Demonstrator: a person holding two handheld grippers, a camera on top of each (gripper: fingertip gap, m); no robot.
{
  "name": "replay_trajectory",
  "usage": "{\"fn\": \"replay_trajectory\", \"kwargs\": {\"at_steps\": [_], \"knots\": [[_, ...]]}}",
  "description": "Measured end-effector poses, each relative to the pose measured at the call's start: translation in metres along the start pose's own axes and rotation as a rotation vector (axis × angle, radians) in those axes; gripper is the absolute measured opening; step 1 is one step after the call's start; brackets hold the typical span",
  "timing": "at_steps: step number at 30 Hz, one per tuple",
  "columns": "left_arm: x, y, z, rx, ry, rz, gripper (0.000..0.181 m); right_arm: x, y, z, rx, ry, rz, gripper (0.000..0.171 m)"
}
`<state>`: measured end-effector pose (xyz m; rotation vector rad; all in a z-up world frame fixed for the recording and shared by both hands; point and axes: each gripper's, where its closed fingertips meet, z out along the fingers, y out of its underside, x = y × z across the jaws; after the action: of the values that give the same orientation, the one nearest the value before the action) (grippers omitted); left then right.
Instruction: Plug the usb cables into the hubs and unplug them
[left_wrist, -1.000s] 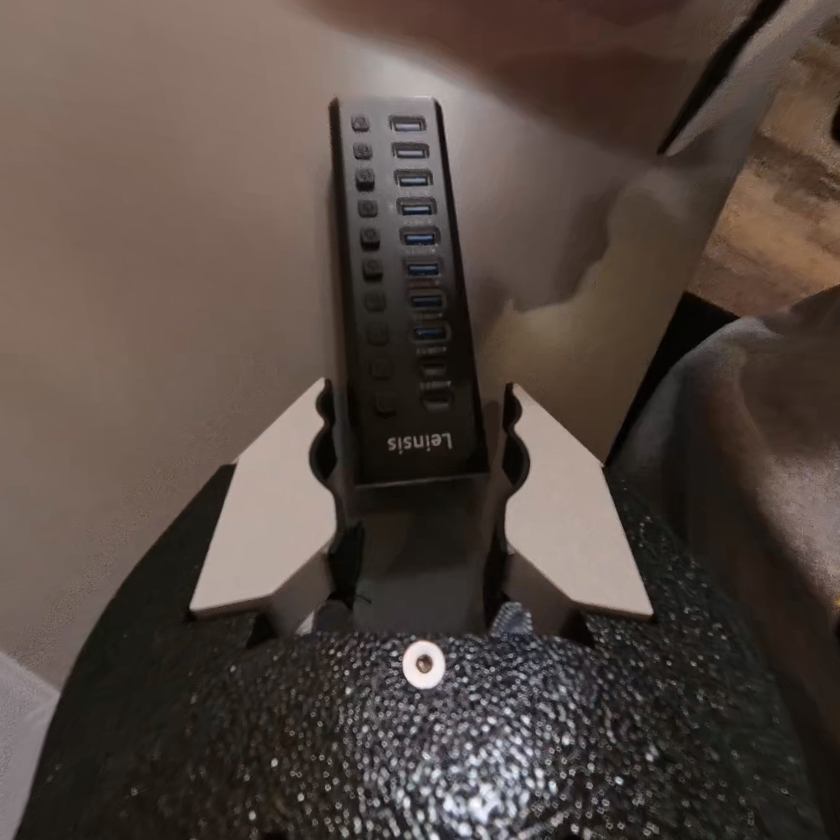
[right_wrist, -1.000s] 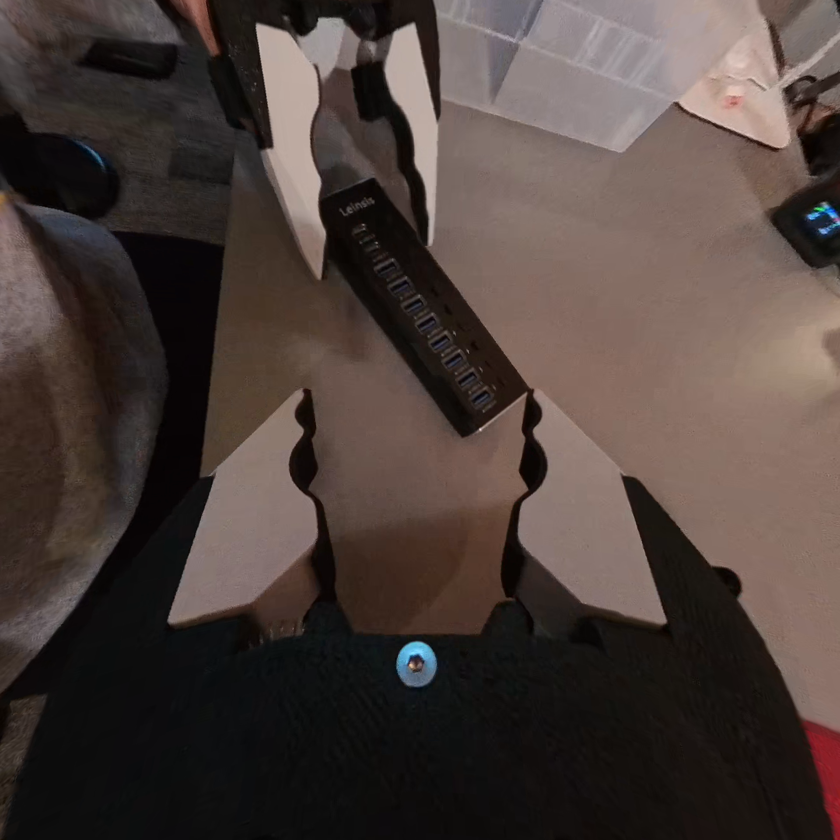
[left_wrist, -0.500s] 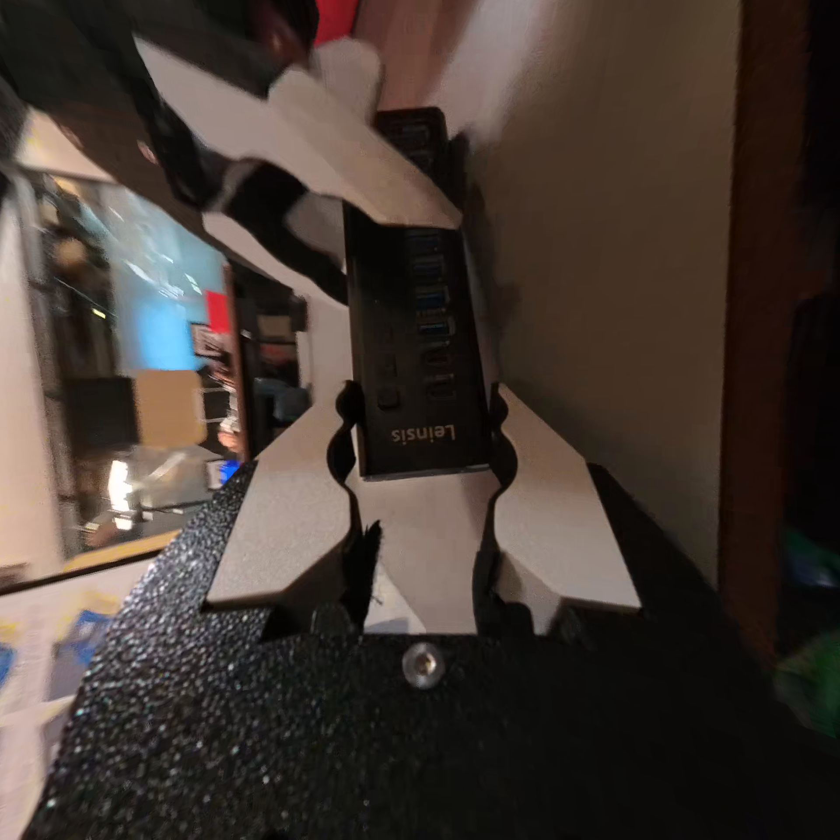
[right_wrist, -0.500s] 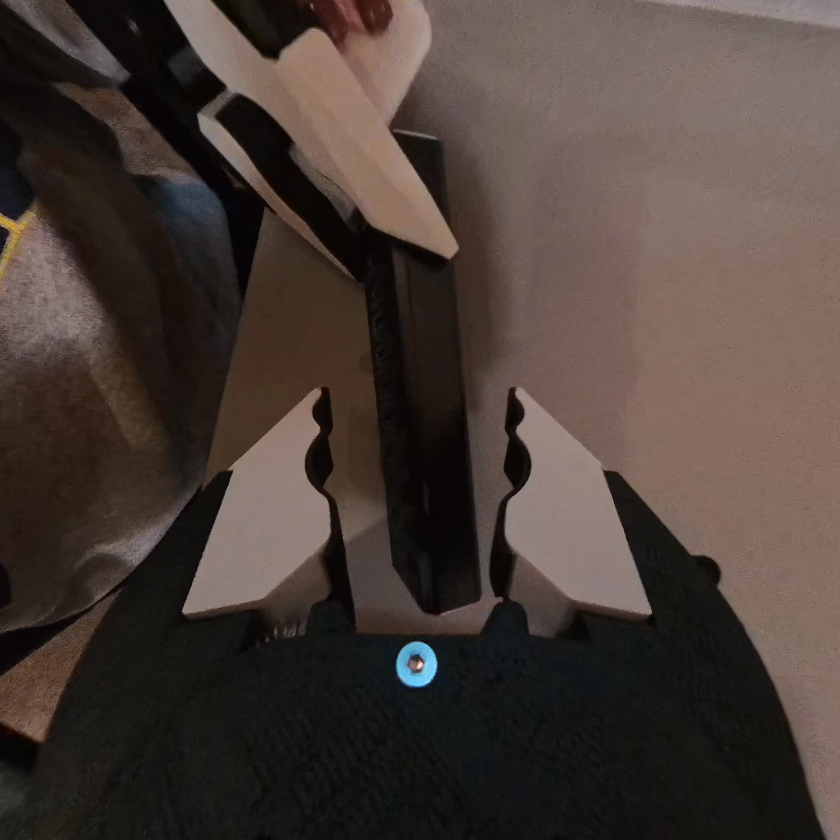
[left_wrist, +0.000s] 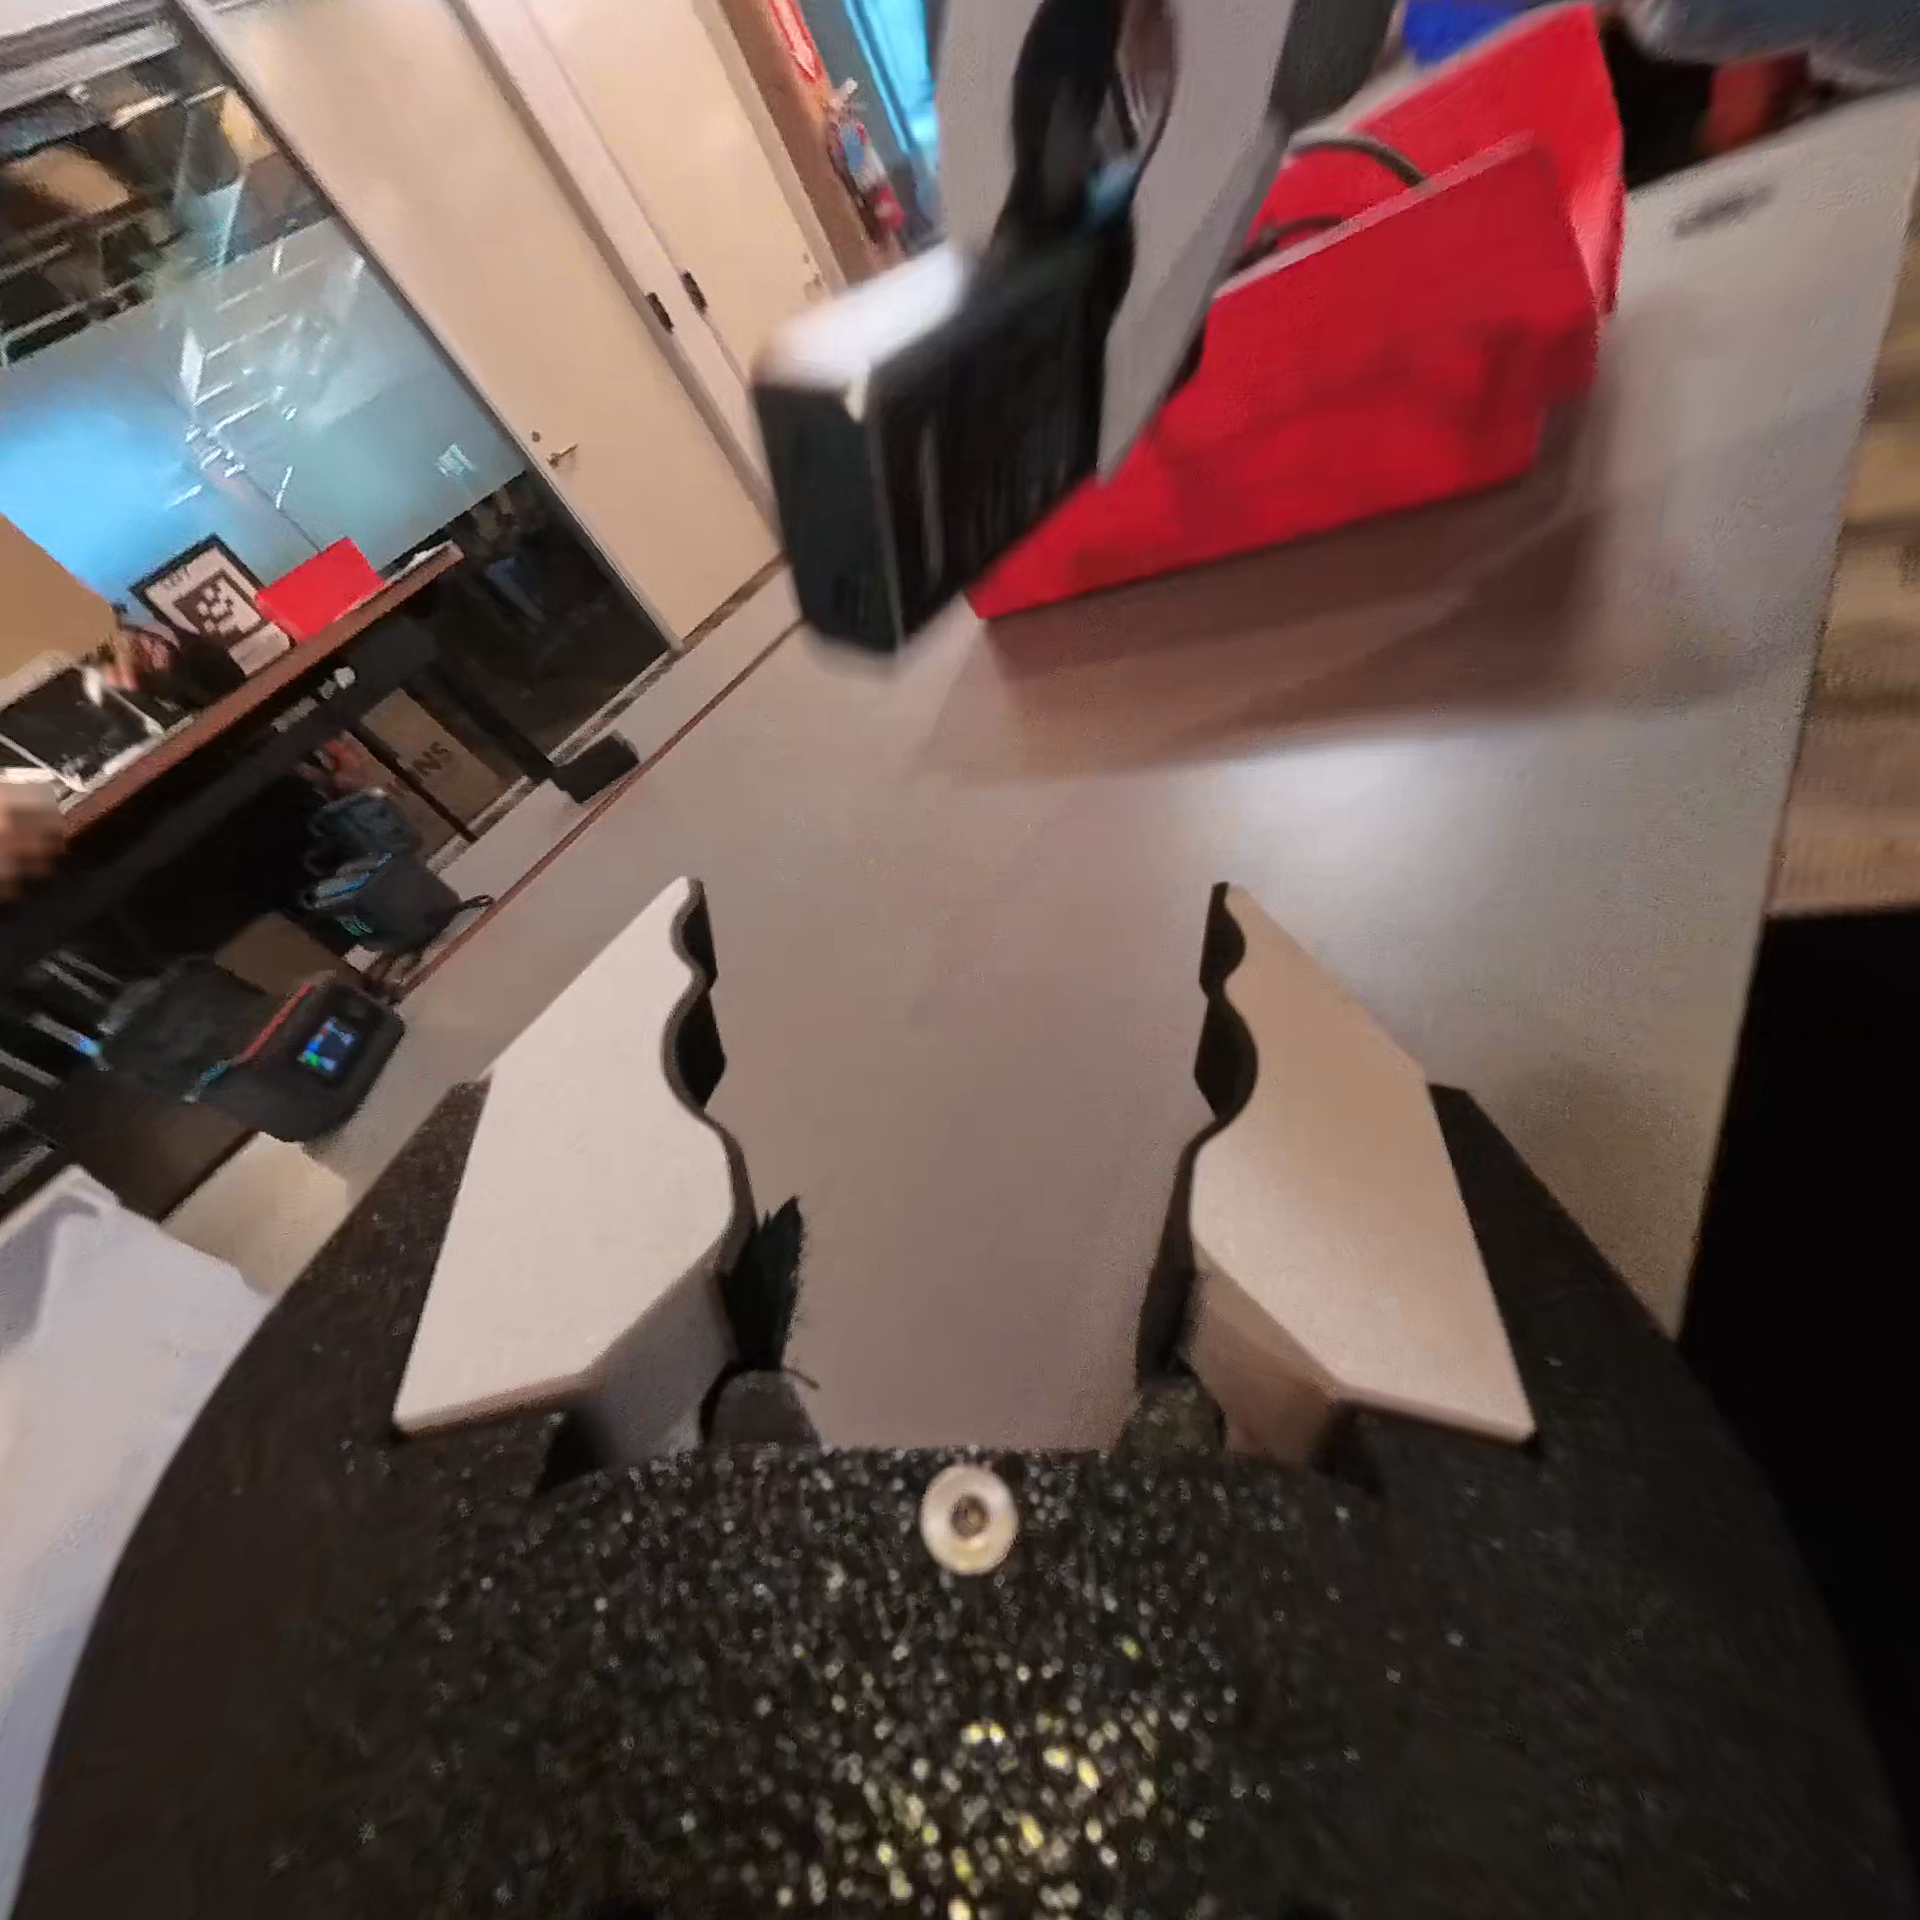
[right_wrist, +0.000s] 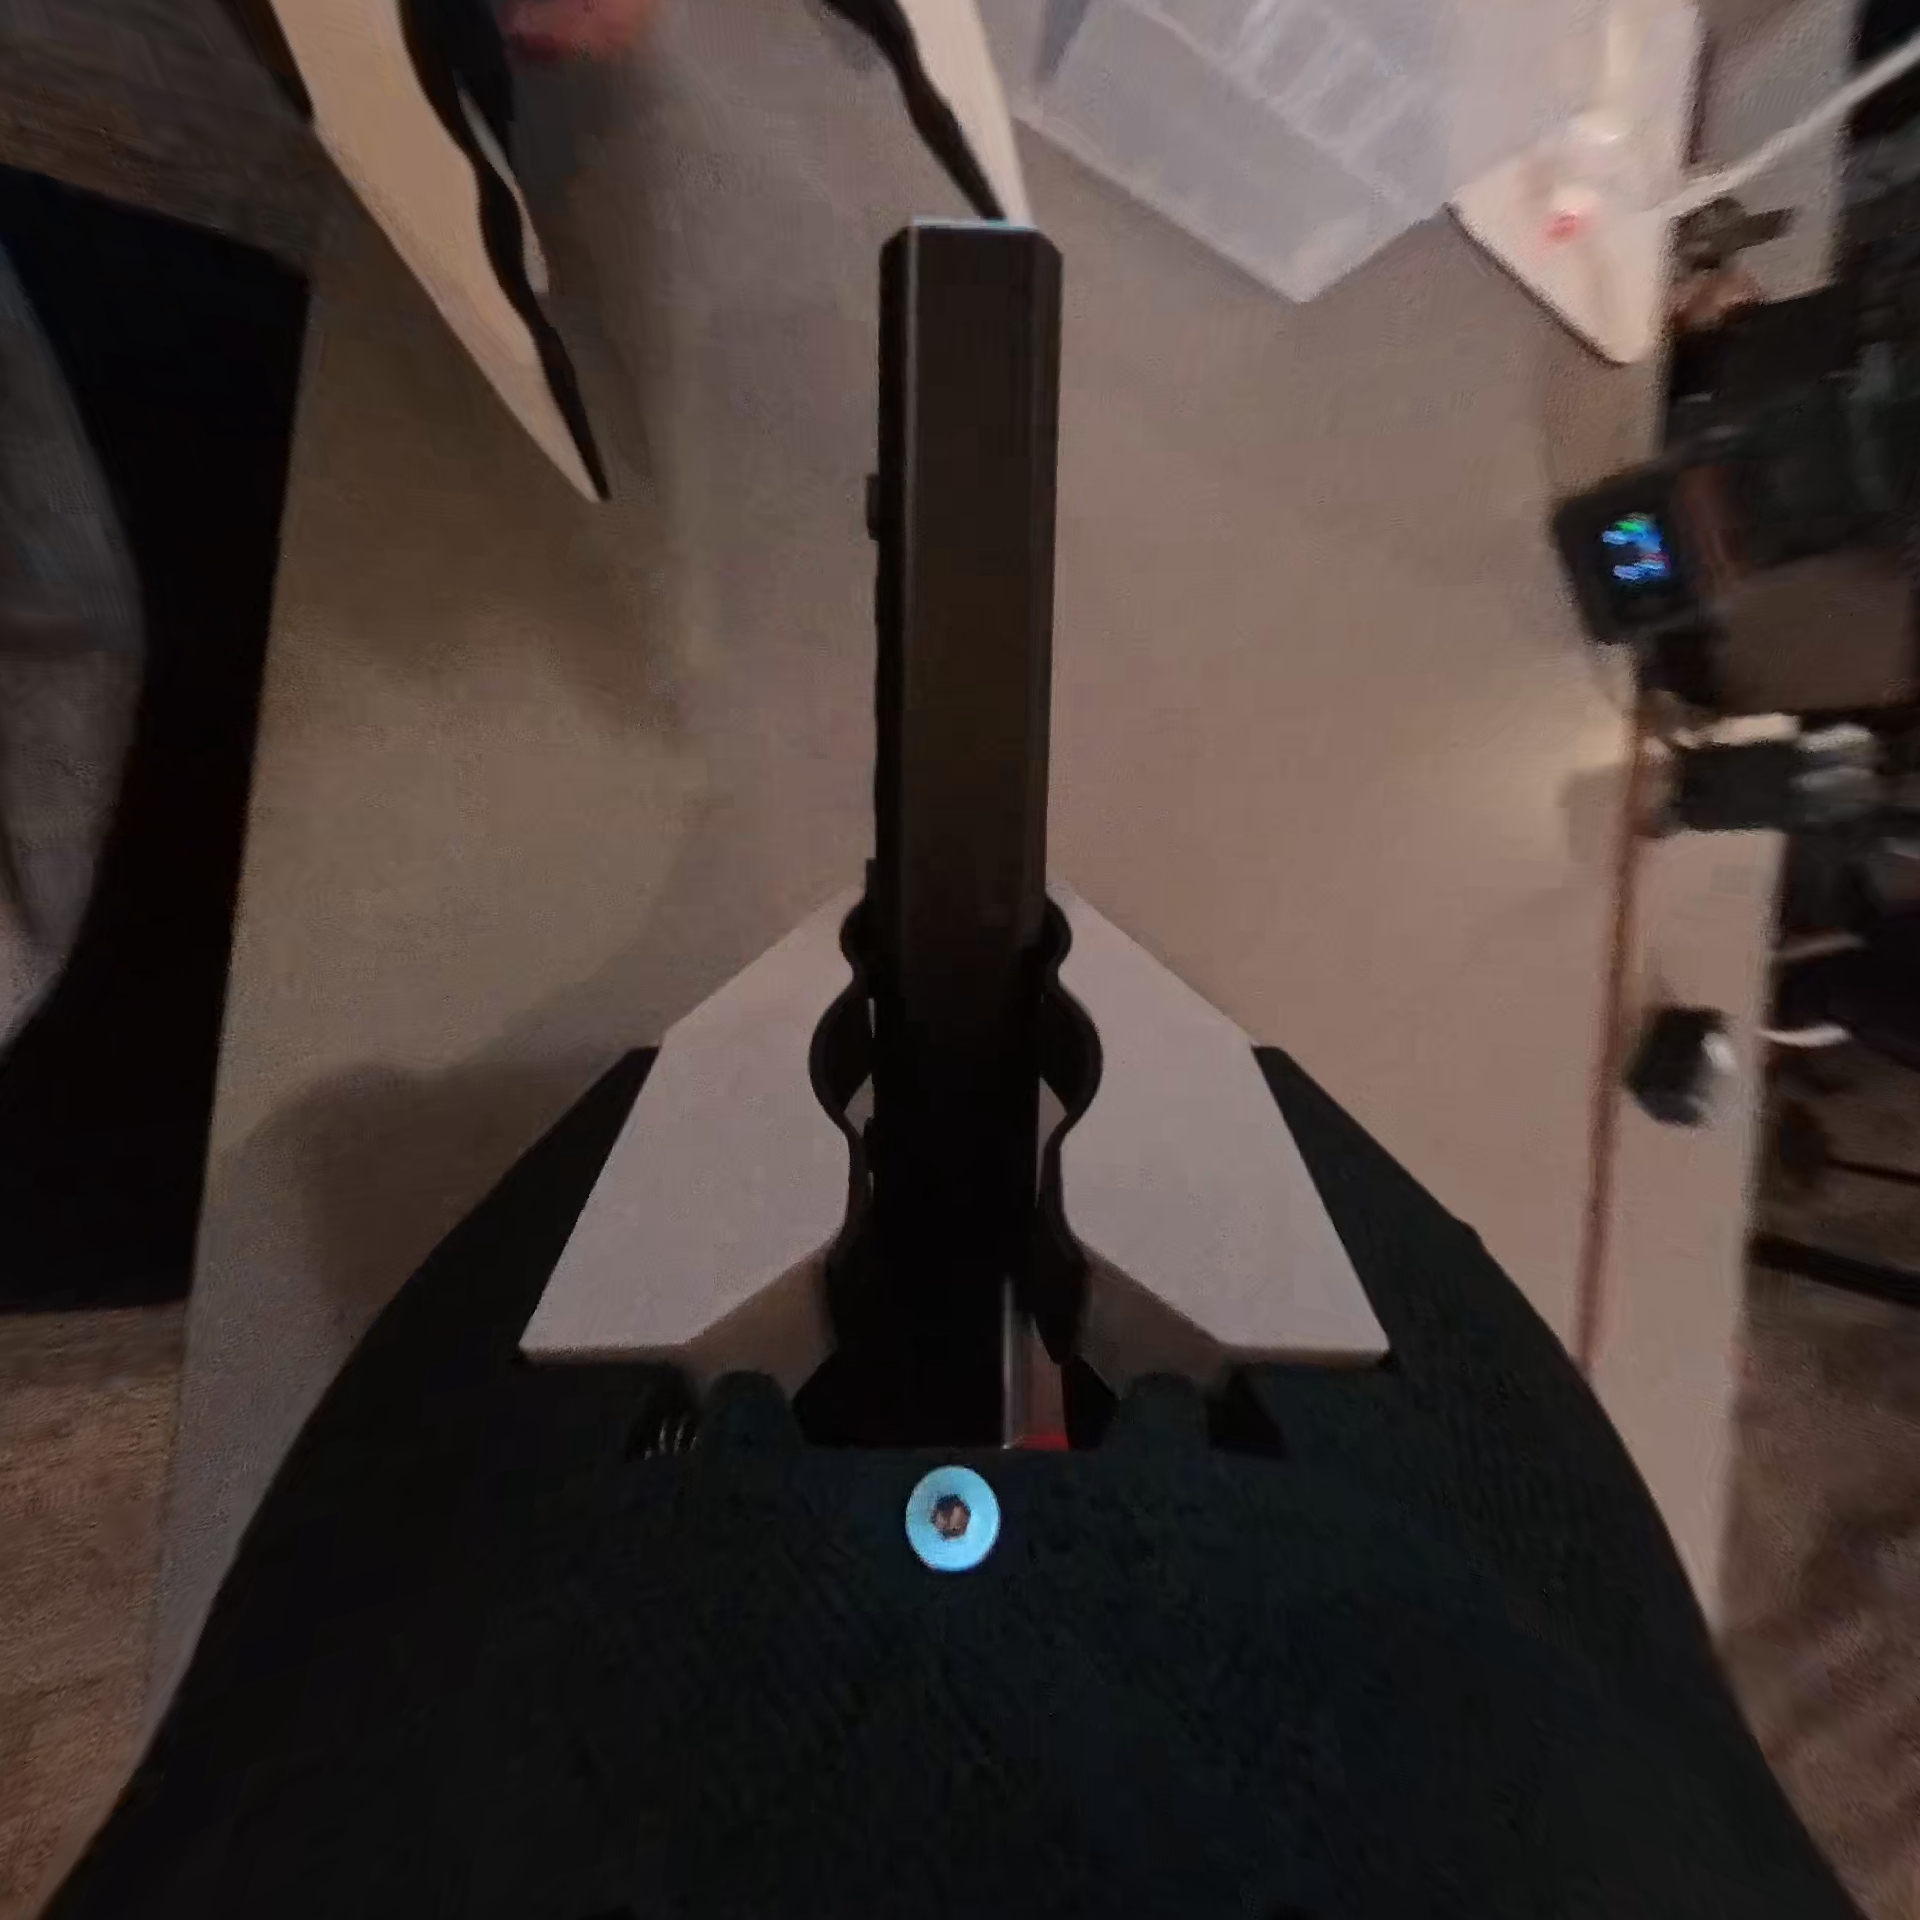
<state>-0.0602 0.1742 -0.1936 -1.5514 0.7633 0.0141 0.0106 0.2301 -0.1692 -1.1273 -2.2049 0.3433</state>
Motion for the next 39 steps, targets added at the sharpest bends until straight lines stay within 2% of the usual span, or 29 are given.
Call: {"fn": "replay_trajectory", "kwargs": {"at_steps": [2,5,7,9,12,14,20,25,28,31,33,35,37,39], "knots": [[-0.012,0.002,0.007,0.030,-0.022,-0.099,0.093,0.033,0.024,-0.050,-0.084,0.140,-0.025,0.026],[-0.024,0.005,0.015,0.070,-0.035,-0.220,0.098,0.080,0.085,-0.116,-0.308,0.283,-0.016,0.026],[-0.032,0.002,0.013,0.105,-0.055,-0.254,0.096,0.096,0.133,-0.142,-0.457,0.282,0.034,0.026],[-0.036,0.001,0.011,0.125,-0.063,-0.284,0.095,0.104,0.180,-0.151,-0.590,0.248,0.085,0.026],[-0.038,0.001,0.009,0.136,-0.061,-0.303,0.093,0.092,0.234,-0.138,-0.726,0.110,0.118,0.026],[-0.036,0.001,0.010,0.125,-0.057,-0.287,0.092,0.082,0.257,-0.119,-0.753,0.023,0.135,0.026],[-0.021,0.007,0.019,0.049,-0.034,-0.183,0.090,0.068,0.297,-0.072,-0.739,-0.108,0.241,0.027],[-0.011,0.013,0.024,-0.016,-0.028,-0.097,0.090,0.066,0.321,-0.068,-0.797,-0.075,0.416,0.030],[-0.008,0.015,0.025,-0.036,-0.026,-0.075,0.088,0.084,0.316,-0.085,-0.751,0.109,0.507,0.056],[-0.009,0.014,0.025,-0.034,-0.032,-0.083,0.083,0.109,0.287,-0.130,-0.562,0.465,0.599,0.086],[-0.008,0.016,0.024,-0.046,-0.018,-0.100,0.080,0.114,0.284,-0.202,-0.555,0.868,0.637,0.088],[-0.009,0.017,0.025,-0.060,-0.035,-0.102,0.079,0.088,0.279,-0.270,-0.438,1.235,0.737,0.086],[-0.012,0.017,0.024,-0.067,-0.060,-0.096,0.081,0.047,0.281,-0.305,-0.178,1.469,0.922,0.077],[-0.016,0.016,0.022,-0.066,-0.095,-0.110,0.084,0.010,0.291,-0.314,0.055,1.573,1.058,0.076]]}}
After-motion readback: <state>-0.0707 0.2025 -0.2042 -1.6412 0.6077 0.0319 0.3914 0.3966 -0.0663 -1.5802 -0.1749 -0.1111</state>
